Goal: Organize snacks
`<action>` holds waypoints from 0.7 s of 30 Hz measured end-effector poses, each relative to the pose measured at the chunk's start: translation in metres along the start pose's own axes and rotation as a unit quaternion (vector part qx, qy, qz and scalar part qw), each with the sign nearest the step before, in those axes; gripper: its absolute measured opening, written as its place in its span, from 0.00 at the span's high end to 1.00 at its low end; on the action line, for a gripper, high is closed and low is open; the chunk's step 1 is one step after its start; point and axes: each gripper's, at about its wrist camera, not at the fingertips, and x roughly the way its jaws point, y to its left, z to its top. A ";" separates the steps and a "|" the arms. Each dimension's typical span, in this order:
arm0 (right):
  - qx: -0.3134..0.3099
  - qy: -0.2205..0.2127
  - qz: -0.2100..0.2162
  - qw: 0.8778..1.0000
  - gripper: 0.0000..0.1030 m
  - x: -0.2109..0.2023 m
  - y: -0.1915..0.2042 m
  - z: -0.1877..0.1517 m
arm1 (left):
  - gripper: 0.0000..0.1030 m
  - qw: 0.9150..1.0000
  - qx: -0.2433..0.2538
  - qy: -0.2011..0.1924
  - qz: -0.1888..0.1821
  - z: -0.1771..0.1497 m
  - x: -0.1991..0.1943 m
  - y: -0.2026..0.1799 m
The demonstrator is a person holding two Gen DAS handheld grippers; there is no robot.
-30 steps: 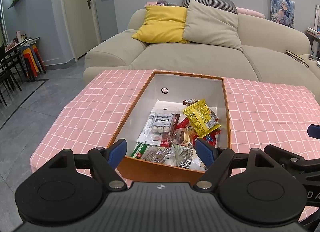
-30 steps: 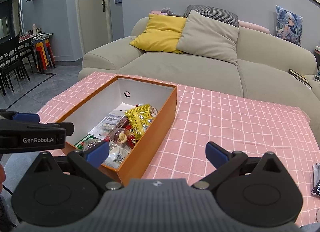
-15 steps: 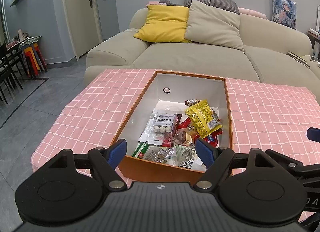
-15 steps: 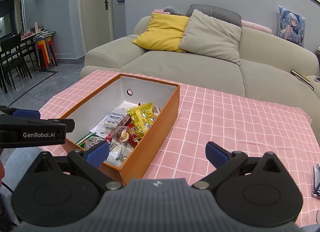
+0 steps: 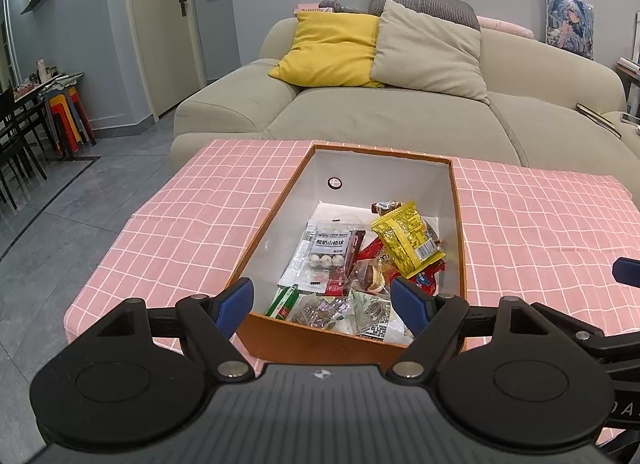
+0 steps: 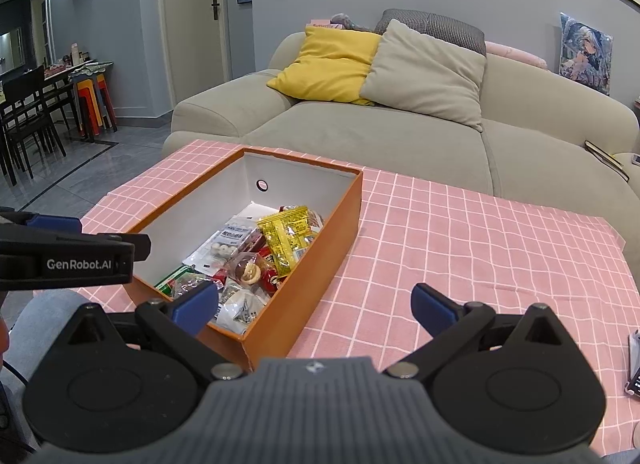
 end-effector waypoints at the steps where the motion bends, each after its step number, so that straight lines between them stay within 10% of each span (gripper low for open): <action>1: 0.000 0.000 0.000 1.000 0.04 0.000 0.000 0.000 | 0.11 1.000 0.000 0.000 0.000 0.000 0.000 0.000; 21: -0.003 -0.002 0.001 1.000 0.04 -0.002 0.000 0.000 | 0.11 1.000 -0.001 -0.001 0.002 0.002 -0.003 0.002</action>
